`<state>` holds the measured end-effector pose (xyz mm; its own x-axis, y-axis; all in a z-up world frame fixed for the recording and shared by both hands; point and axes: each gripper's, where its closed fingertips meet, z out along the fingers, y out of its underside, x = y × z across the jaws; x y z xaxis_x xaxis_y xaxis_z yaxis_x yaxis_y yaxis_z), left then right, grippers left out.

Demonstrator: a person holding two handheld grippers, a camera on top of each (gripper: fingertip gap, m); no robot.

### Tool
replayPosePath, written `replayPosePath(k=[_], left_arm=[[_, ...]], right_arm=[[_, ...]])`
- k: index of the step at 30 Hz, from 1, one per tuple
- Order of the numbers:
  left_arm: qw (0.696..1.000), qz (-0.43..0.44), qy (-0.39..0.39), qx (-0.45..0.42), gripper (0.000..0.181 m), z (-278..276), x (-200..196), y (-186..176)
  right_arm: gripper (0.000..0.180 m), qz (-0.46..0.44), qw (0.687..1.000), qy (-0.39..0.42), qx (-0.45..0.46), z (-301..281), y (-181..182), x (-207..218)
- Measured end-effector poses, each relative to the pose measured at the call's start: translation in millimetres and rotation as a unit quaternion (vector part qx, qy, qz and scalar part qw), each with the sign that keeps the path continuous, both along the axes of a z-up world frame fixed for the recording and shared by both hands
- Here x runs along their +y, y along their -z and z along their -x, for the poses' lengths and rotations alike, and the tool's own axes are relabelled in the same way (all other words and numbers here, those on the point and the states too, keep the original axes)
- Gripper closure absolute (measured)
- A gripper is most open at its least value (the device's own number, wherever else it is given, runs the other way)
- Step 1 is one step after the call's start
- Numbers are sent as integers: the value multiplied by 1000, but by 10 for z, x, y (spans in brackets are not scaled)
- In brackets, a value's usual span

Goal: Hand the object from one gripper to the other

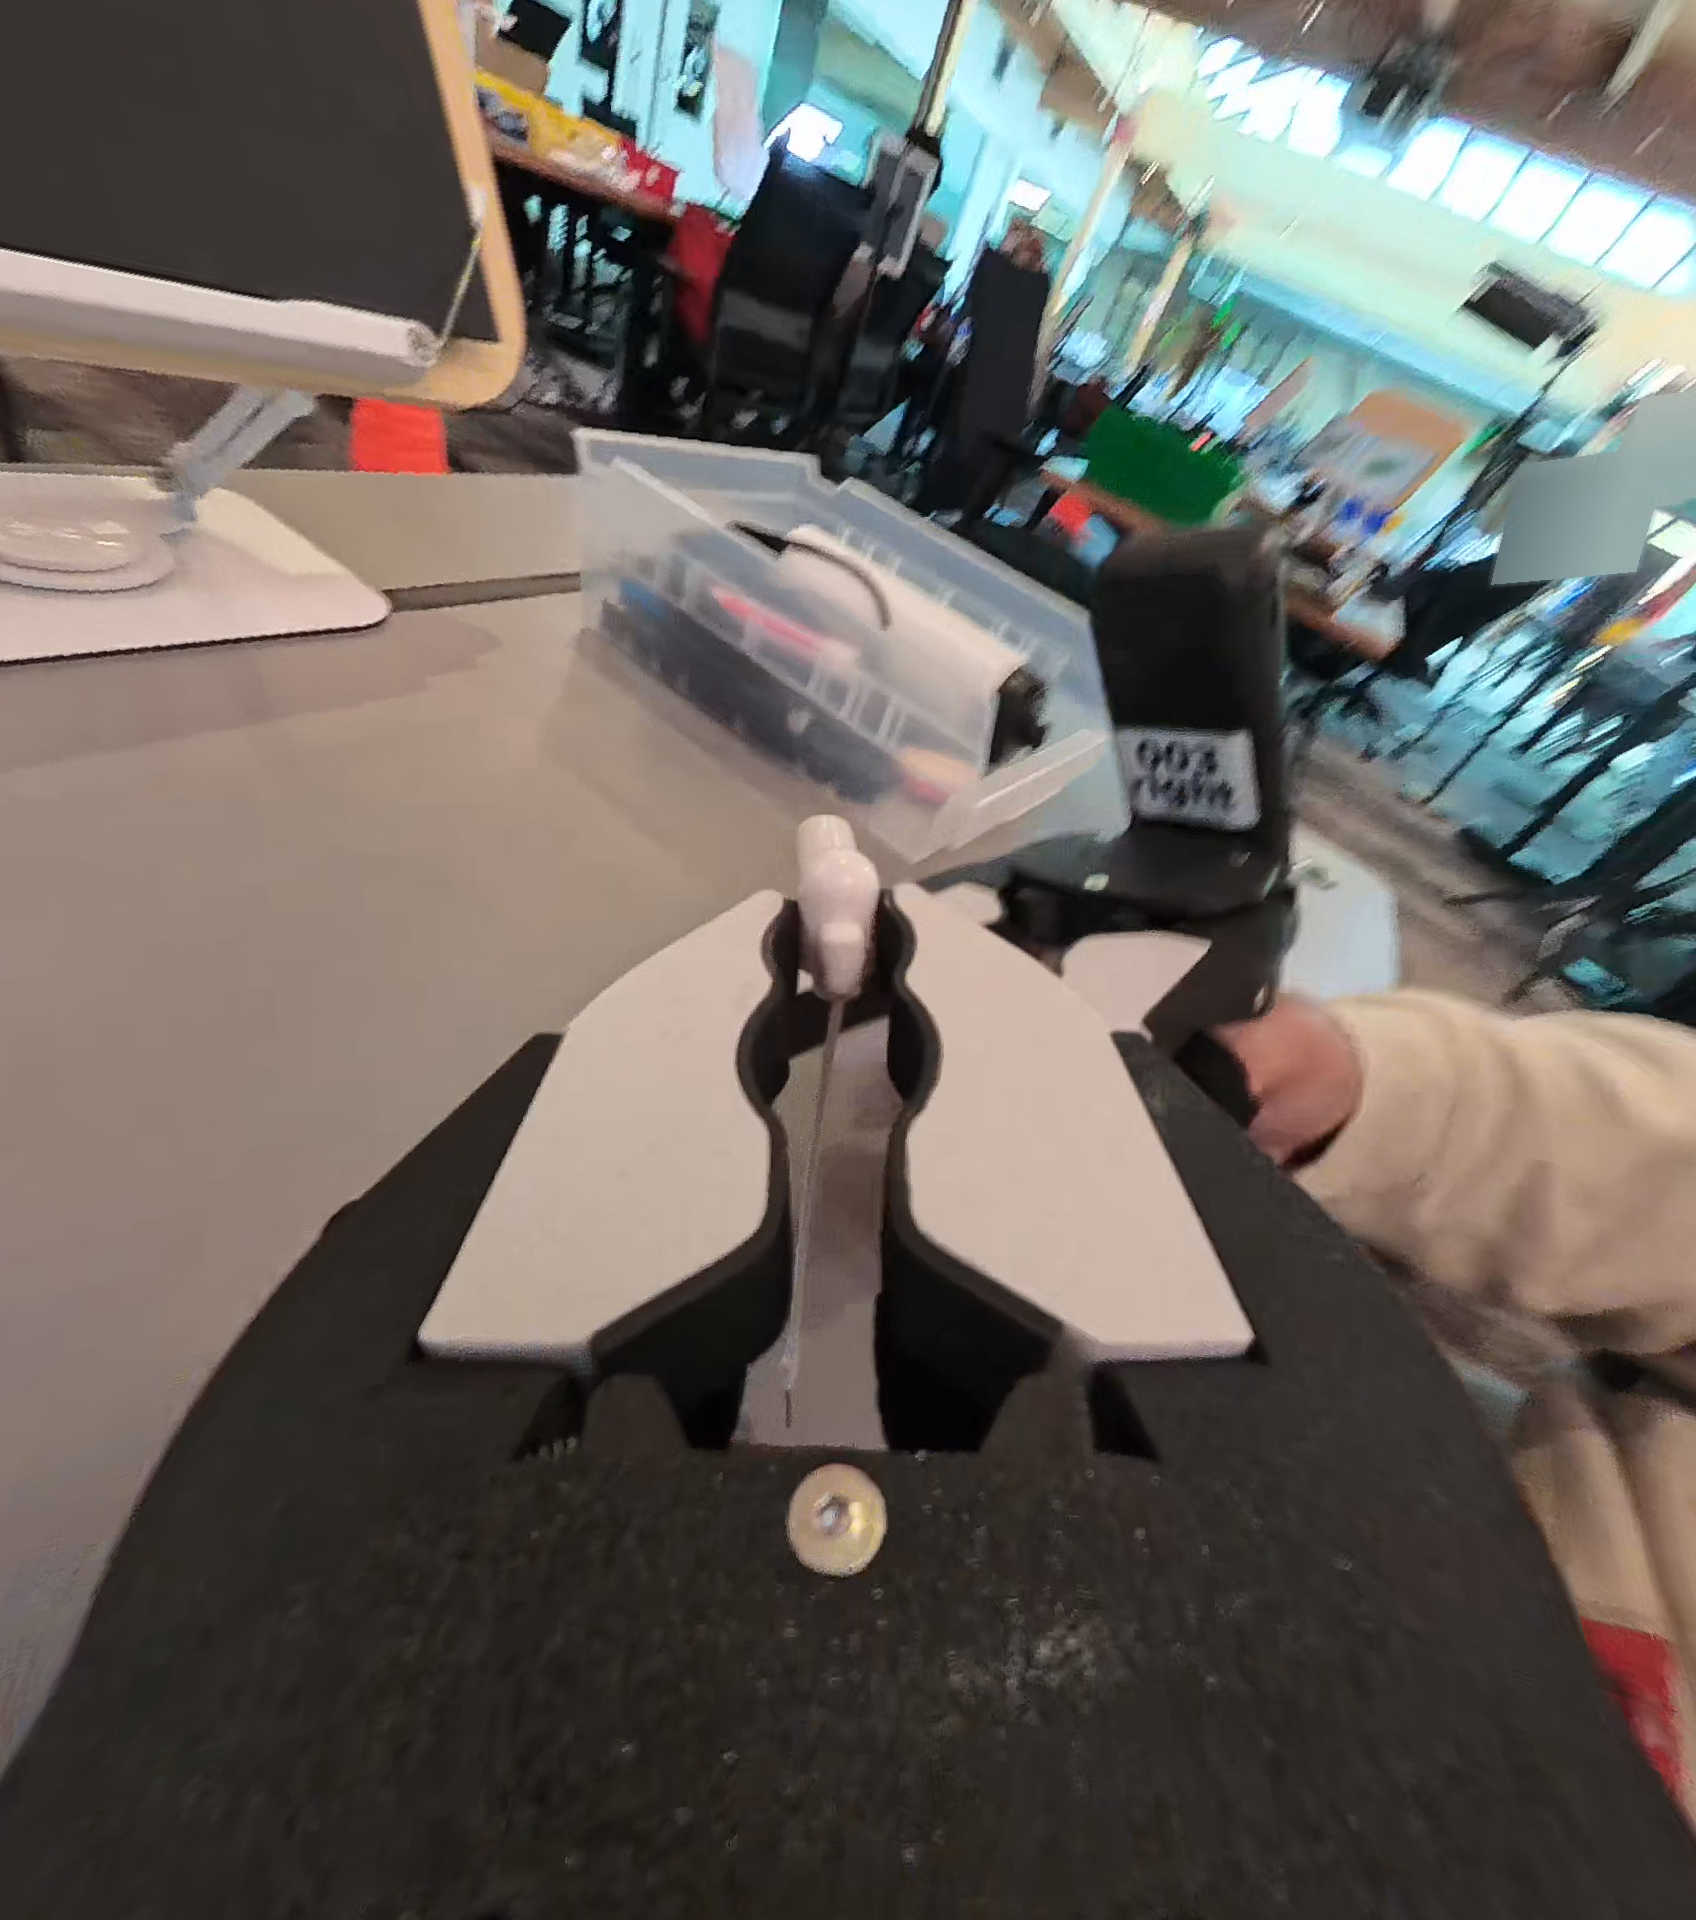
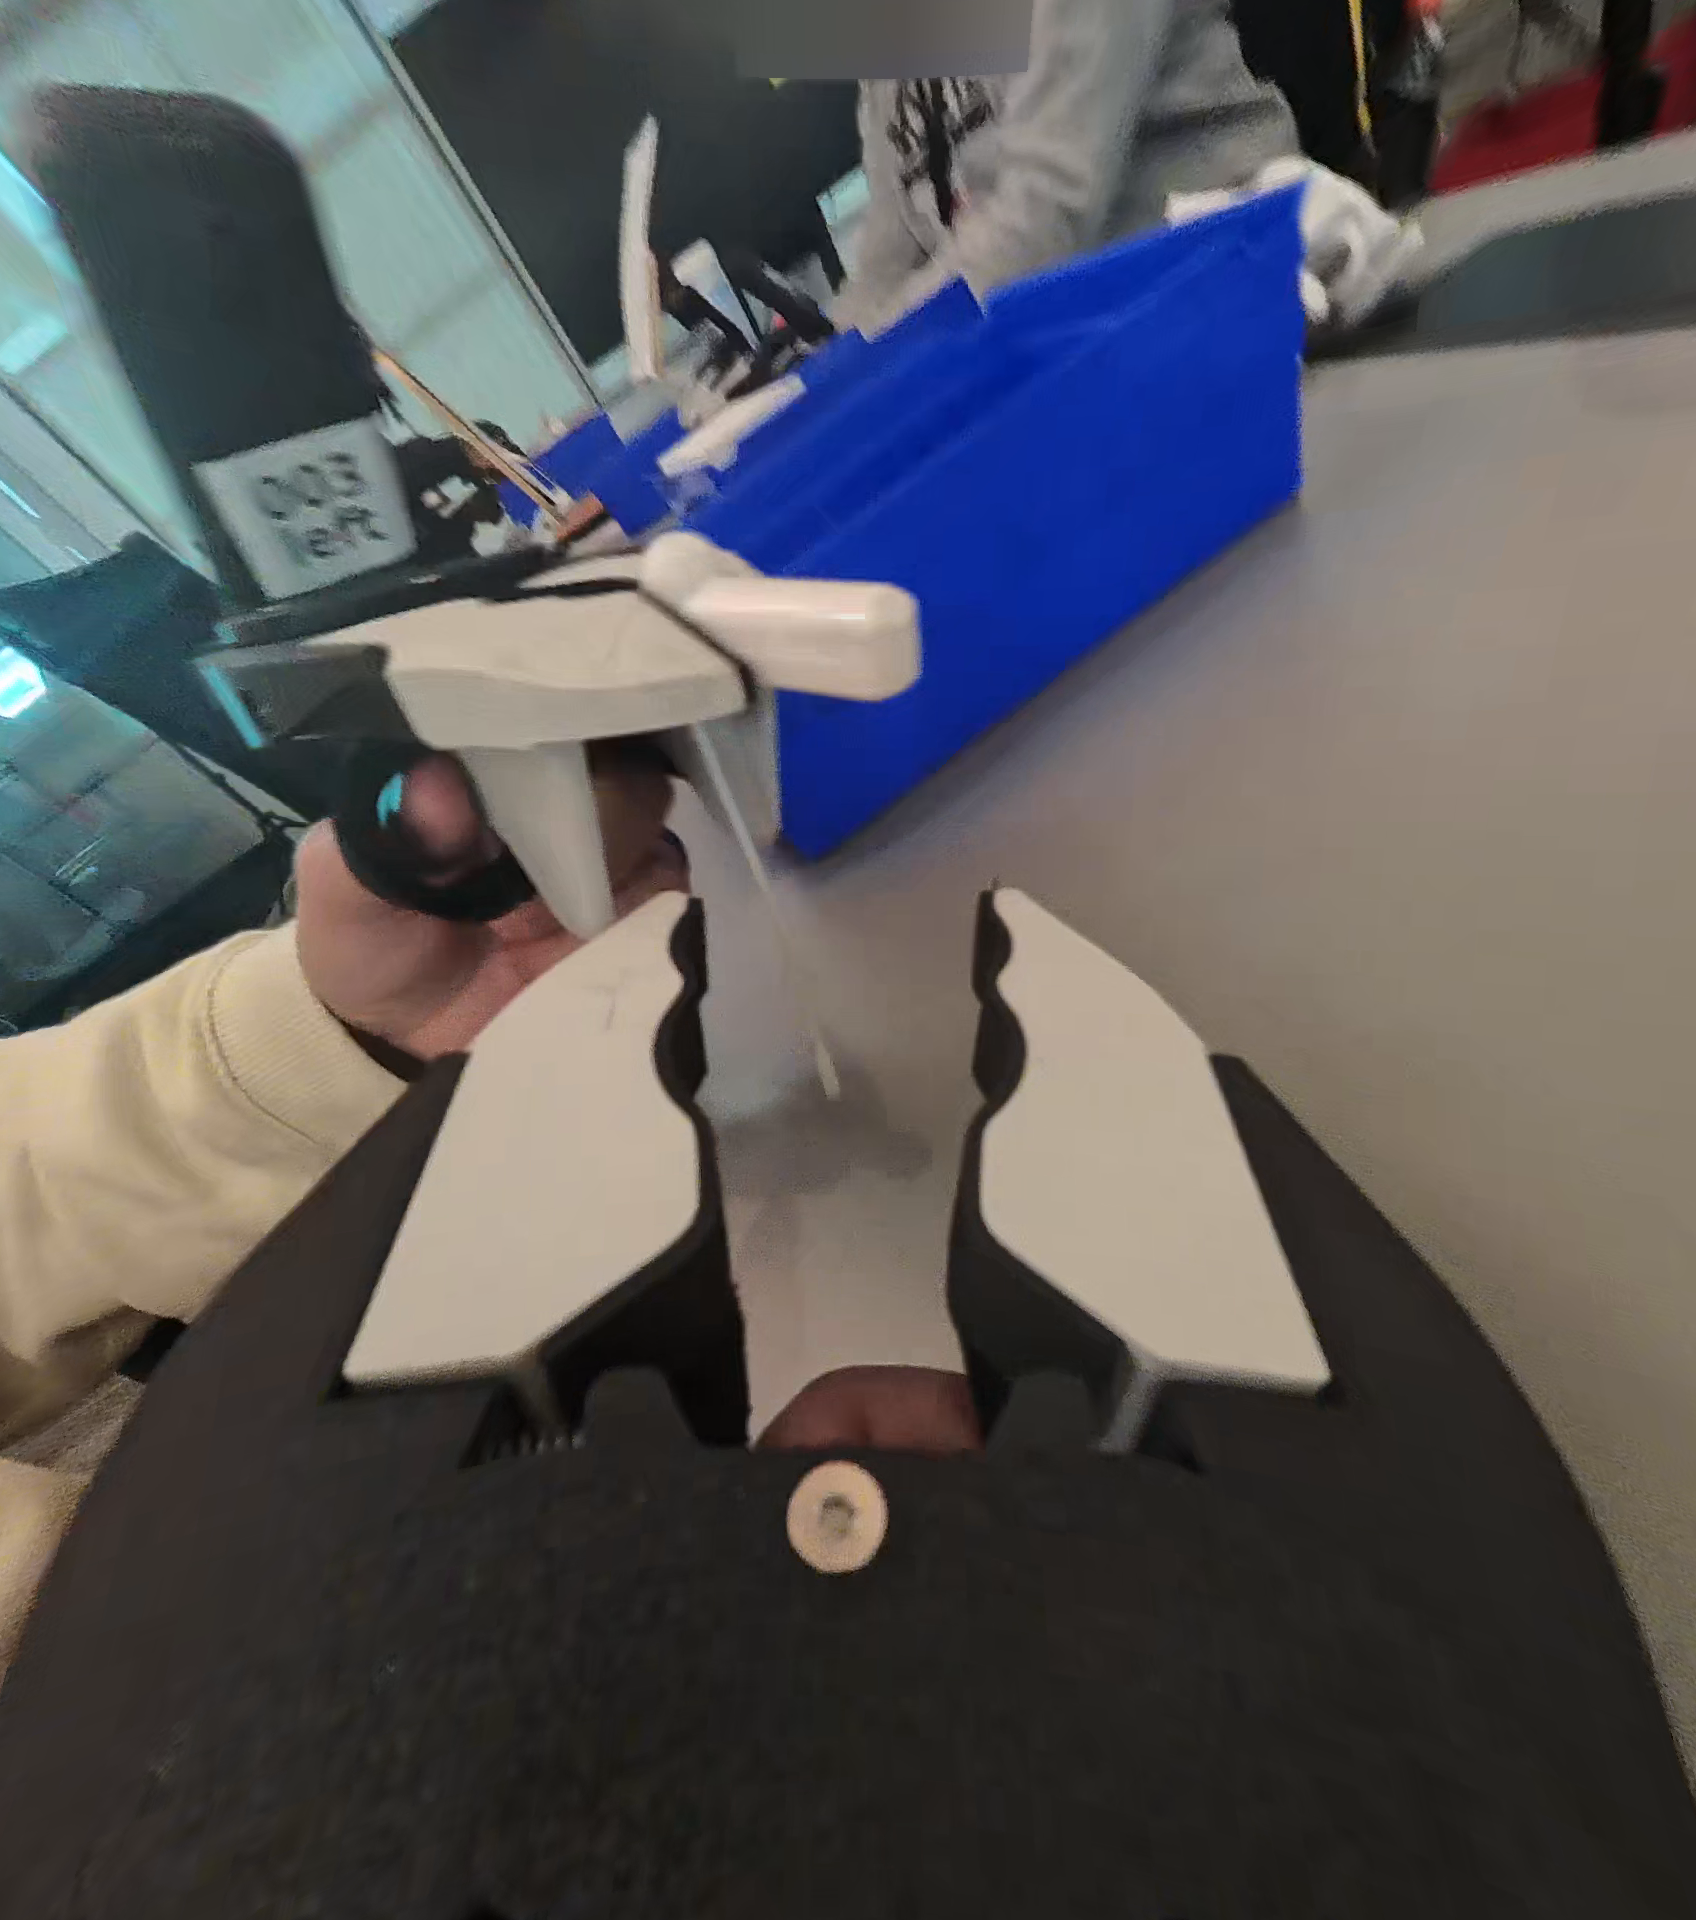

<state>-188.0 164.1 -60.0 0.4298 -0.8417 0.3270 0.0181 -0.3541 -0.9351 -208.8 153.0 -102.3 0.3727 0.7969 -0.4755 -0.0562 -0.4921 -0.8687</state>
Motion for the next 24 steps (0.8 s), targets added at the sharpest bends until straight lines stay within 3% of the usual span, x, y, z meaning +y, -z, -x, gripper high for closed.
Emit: replayPosePath(k=[7, 15, 19, 24], left_arm=[[987, 62, 76, -129, 168, -36, -165, -221], [986, 79, 83, -121, 165, -80, -165, -150], [993, 70, 42, -89, 130, -21, -42, -50], [997, 56, 10, -52, 133, 20, 34, 56]], right_arm=[[177, -93, 996, -3, 15, 116, -238, -167], [178, -87, 995, -39, -20, 47, -163, -177], [178, -94, 994, 23, -47, -283, -255, 100], [178, -153, 963, 175, -140, -1248, -693, 584]])
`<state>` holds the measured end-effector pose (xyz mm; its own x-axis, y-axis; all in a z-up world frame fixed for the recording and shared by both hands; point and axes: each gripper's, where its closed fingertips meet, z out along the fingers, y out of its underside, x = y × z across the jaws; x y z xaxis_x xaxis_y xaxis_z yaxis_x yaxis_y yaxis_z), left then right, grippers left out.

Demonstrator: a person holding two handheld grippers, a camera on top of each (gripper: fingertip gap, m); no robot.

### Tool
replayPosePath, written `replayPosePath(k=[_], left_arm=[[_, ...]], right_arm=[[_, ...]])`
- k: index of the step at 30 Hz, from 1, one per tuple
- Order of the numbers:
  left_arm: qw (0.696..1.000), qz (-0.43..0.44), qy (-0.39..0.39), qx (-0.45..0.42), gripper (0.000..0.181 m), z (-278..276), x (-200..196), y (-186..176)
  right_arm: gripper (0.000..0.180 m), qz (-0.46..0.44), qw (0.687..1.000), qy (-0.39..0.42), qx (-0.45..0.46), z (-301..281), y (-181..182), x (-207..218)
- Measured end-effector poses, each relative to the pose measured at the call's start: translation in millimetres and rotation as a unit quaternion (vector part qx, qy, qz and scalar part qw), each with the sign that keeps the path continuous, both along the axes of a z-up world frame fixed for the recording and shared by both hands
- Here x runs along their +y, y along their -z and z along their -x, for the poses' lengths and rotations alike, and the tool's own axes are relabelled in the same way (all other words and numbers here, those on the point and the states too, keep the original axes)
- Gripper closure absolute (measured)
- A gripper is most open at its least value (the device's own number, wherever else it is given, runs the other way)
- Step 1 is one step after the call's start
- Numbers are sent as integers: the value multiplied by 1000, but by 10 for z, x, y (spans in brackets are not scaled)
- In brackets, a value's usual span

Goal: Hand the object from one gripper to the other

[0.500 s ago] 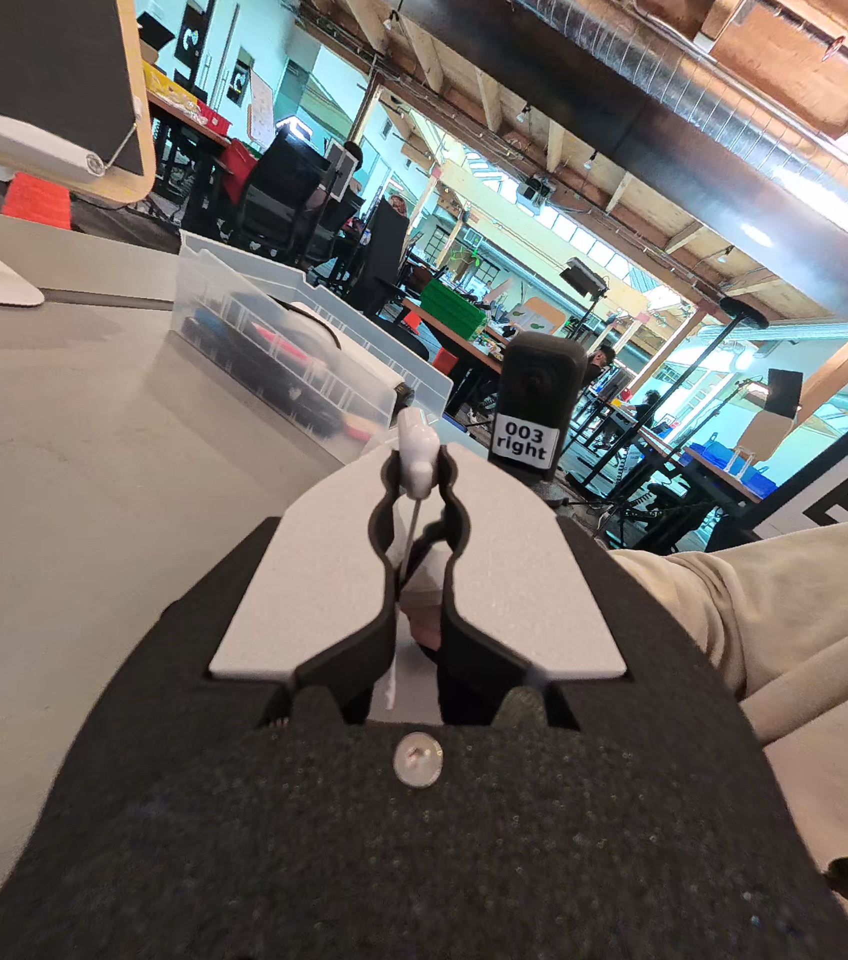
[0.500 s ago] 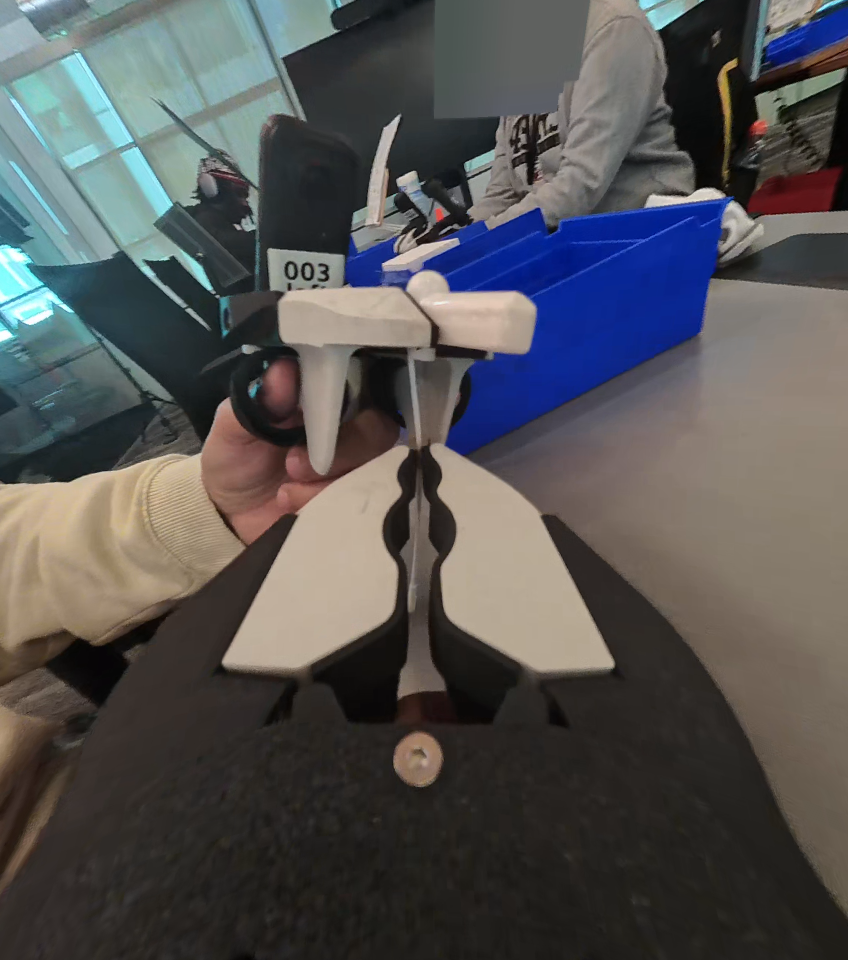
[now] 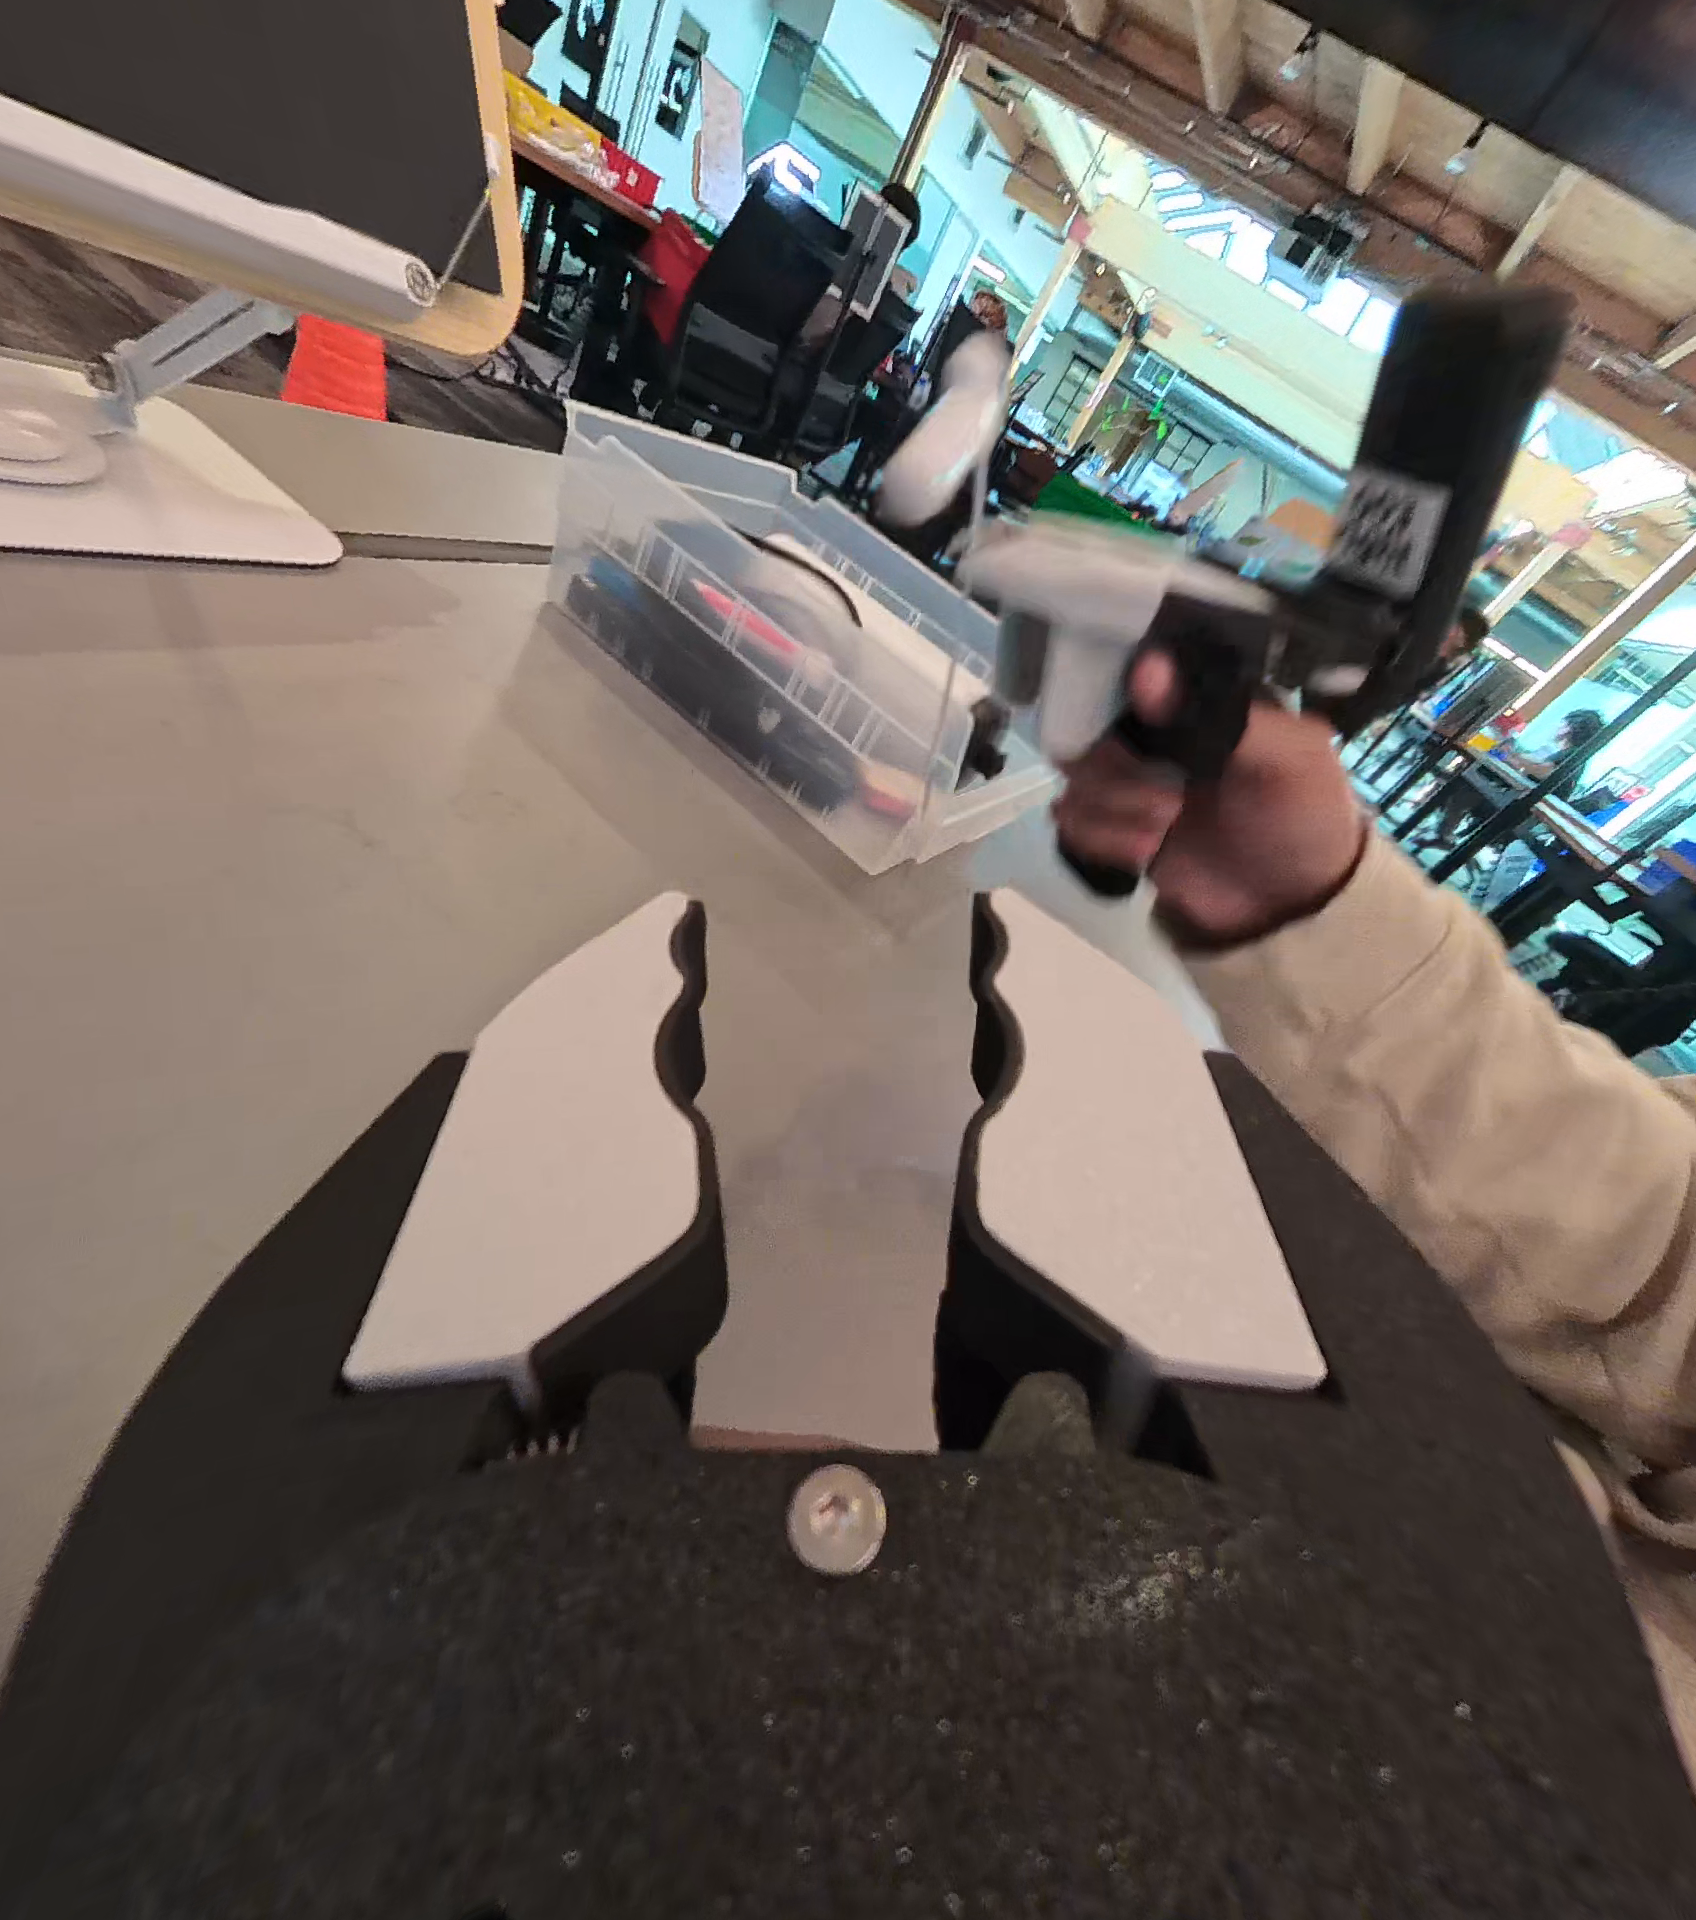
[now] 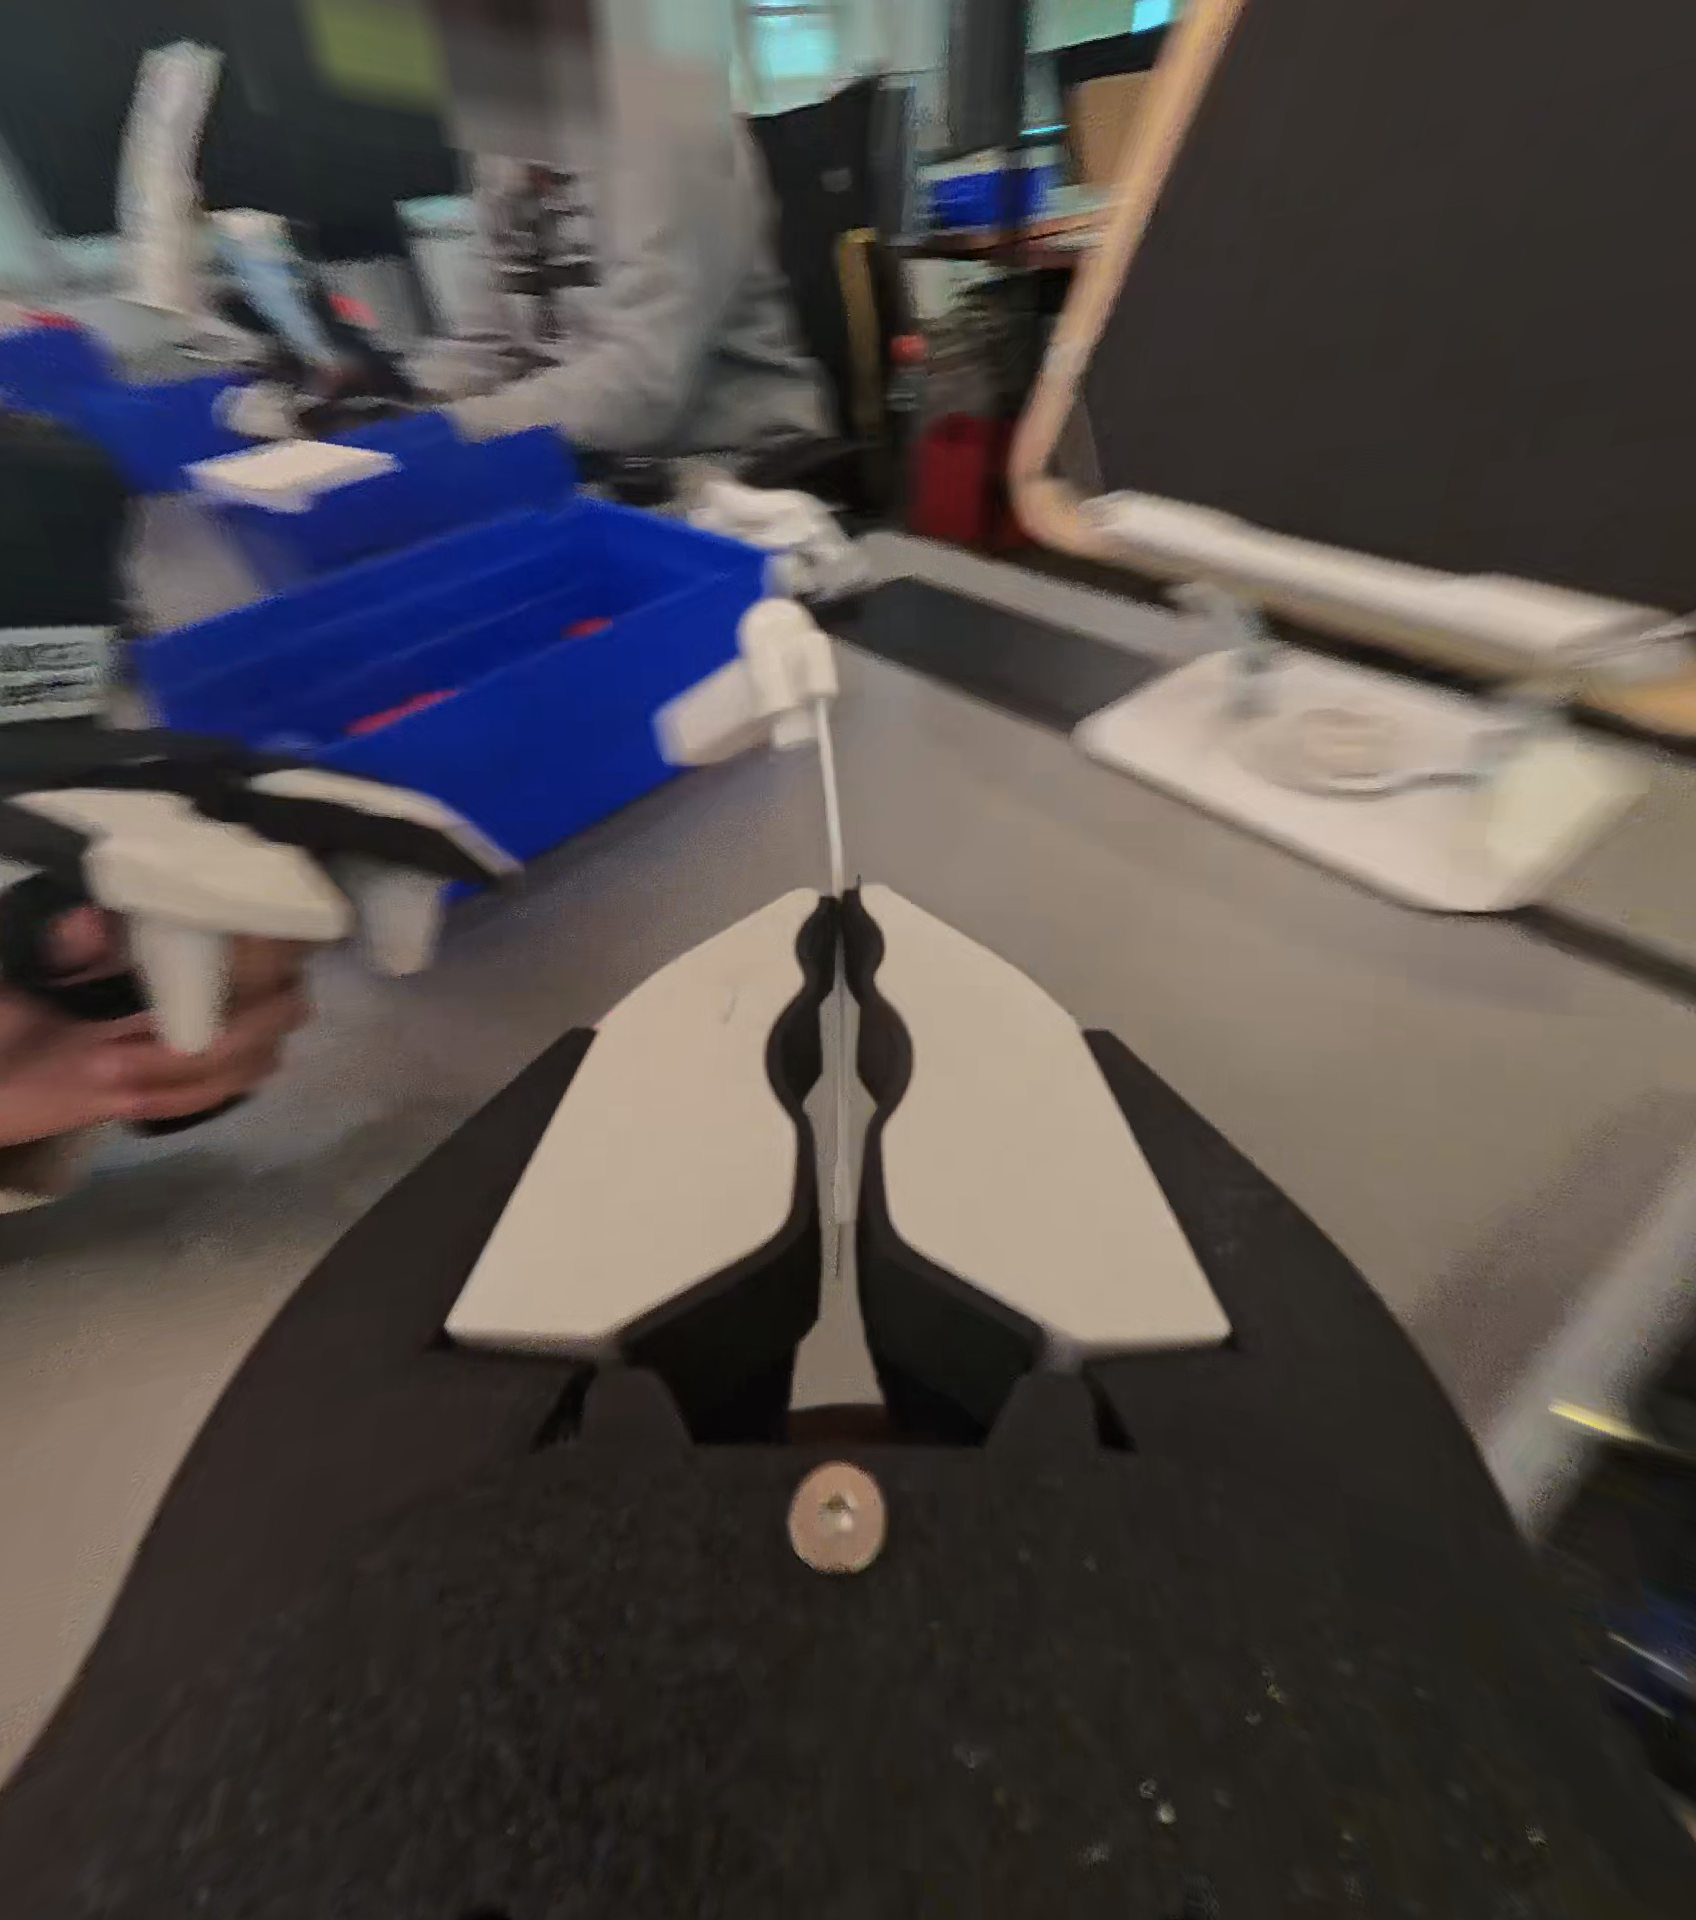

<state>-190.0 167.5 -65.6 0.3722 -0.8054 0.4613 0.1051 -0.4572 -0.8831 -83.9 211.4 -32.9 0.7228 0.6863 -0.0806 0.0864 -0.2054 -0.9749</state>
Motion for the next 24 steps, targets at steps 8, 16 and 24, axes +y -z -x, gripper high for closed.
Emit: replayPosePath(k=[8, 16, 24], left_arm=[[999, -22, 2, 49, 139, -115, -44, 108], [995, -47, 7, 87, 140, -210, -120, 157], [987, -38, 15, 156, 135, -129, -475, 367]], right_arm=[[178, 84, 964, 209, -138, -1825, -50, 502], [179, 240, 909, 272, -203, -2220, 974, 1002], [149, 267, 902, 264, -214, -2121, 955, 783]])
